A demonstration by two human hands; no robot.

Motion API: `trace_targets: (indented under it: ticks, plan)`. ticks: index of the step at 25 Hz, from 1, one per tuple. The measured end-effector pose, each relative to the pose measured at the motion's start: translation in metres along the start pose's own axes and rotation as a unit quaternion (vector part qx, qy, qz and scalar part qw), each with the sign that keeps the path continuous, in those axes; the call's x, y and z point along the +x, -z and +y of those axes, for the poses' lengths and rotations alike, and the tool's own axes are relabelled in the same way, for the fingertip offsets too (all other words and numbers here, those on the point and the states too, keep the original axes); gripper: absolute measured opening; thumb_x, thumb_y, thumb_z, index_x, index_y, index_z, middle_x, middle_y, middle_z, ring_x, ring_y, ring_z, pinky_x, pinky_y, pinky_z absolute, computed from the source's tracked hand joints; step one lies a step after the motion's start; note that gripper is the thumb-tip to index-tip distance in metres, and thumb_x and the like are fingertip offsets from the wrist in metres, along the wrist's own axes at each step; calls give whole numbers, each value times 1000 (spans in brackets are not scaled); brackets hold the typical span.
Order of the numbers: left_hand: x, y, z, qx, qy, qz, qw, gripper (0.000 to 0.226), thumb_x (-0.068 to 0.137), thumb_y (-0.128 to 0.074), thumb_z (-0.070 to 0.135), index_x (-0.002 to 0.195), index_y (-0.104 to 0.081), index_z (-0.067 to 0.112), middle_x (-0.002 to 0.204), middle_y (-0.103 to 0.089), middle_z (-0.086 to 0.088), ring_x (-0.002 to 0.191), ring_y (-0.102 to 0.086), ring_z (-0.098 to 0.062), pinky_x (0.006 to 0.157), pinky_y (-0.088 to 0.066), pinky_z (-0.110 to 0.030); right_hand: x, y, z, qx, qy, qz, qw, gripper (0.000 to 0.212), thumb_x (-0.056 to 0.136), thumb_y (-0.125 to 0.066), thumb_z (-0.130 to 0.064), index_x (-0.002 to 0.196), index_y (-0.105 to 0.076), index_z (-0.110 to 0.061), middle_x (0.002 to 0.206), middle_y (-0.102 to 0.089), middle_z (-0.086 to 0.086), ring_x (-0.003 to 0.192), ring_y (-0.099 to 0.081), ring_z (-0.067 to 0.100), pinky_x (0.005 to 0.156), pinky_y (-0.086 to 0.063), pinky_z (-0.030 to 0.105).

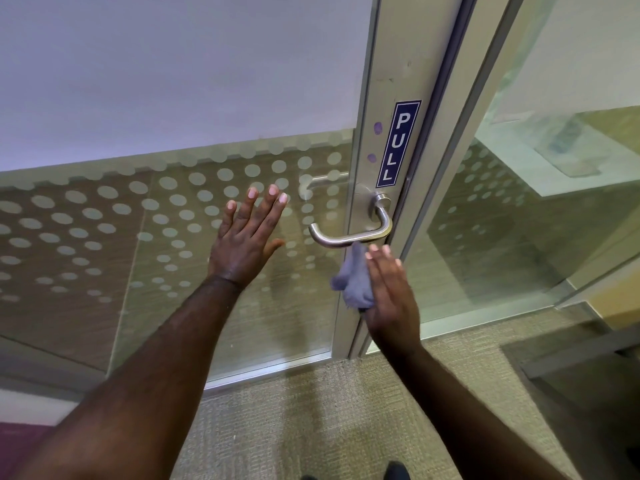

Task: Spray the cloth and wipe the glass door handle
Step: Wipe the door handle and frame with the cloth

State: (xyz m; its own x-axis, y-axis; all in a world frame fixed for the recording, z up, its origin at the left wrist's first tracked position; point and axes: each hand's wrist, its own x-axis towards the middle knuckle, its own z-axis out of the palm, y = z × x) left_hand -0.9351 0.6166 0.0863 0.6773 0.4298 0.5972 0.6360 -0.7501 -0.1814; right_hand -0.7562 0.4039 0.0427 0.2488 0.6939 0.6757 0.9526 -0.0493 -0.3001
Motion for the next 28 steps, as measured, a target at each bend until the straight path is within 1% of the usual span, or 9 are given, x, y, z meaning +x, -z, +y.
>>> trace_targets:
  ticks: [3, 7, 10, 13, 15, 18, 21, 24, 28]
  plan:
    - [0, 1, 0, 2, -2, 1, 1000, 101, 86, -61, 41, 152, 14, 30, 158, 27, 14, 146, 22, -12, 118, 16, -34, 37, 18, 2, -17, -52, 35, 998, 67, 85, -73, -20, 139, -38, -2, 143, -42, 18, 139, -32, 28, 108, -36, 51]
    - [0, 1, 0, 8, -8, 13, 1000, 101, 85, -62, 41, 153, 13, 29, 159, 25, 13, 147, 20, -13, 119, 13, -35, 94, 36, -9, 19, -18, -130, 991, 40, 92, -39, -38, 107, -61, -9, 103, -59, 10, 98, -51, 24, 86, -43, 34]
    - [0, 1, -1, 9, -9, 15, 1000, 102, 85, -63, 41, 153, 12, 29, 159, 25, 13, 147, 20, -13, 119, 13, -35, 127, 37, -12, -31, -9, -258, 965, 39, 95, -36, -46, 81, -57, -16, 77, -53, 2, 72, -53, 21, 65, -39, 32]
    - [0, -1, -1, 17, -11, 23, 1000, 102, 85, -64, 42, 153, 11, 28, 159, 24, 13, 147, 19, -13, 119, 12, -35, 158, 38, -23, -33, -64, -405, 912, 44, 98, -34, -49, 75, -53, -18, 71, -53, 3, 73, -56, 23, 71, -43, 33]
    - [0, -3, -2, 21, -13, 26, 999, 101, 86, -63, 43, 153, 11, 28, 160, 24, 12, 147, 18, -13, 119, 11, -35, 169, 36, -37, -40, -88, -443, 891, 45, 100, -32, -46, 81, -58, -14, 79, -55, 6, 81, -52, 24, 82, -41, 36]
    - [-1, -5, -2, 25, -15, 31, 999, 98, 87, -60, 44, 154, 10, 28, 160, 23, 12, 148, 18, -14, 119, 10, -35, 151, 17, -68, -121, -107, -334, 929, 37, 97, -39, -35, 100, -64, -9, 93, -62, 10, 84, -58, 26, 80, -45, 37]
    - [-1, -4, -2, 19, -14, 28, 999, 96, 88, -58, 44, 153, 10, 28, 160, 24, 12, 147, 18, -13, 119, 11, -35, 117, -4, -89, -232, -62, -247, 939, 40, 91, -38, -15, 125, -54, -2, 120, -58, 20, 113, -54, 34, 105, -34, 46]
    - [-2, -2, -1, 7, -11, 18, 1000, 93, 88, -55, 42, 153, 11, 28, 159, 24, 13, 147, 19, -13, 119, 11, -35, 96, -9, -78, -202, 28, -211, 956, 59, 83, -30, -3, 142, -34, 7, 147, -37, 26, 139, -30, 38, 117, -12, 45]
    - [-1, 0, -1, 5, -8, 14, 1000, 92, 89, -52, 46, 153, 12, 29, 159, 25, 13, 147, 20, -13, 119, 11, -35, 73, 0, -37, -182, 115, -185, 959, 60, 87, -18, -2, 147, -22, 1, 155, -24, 17, 145, -19, 32, 119, -3, 43]
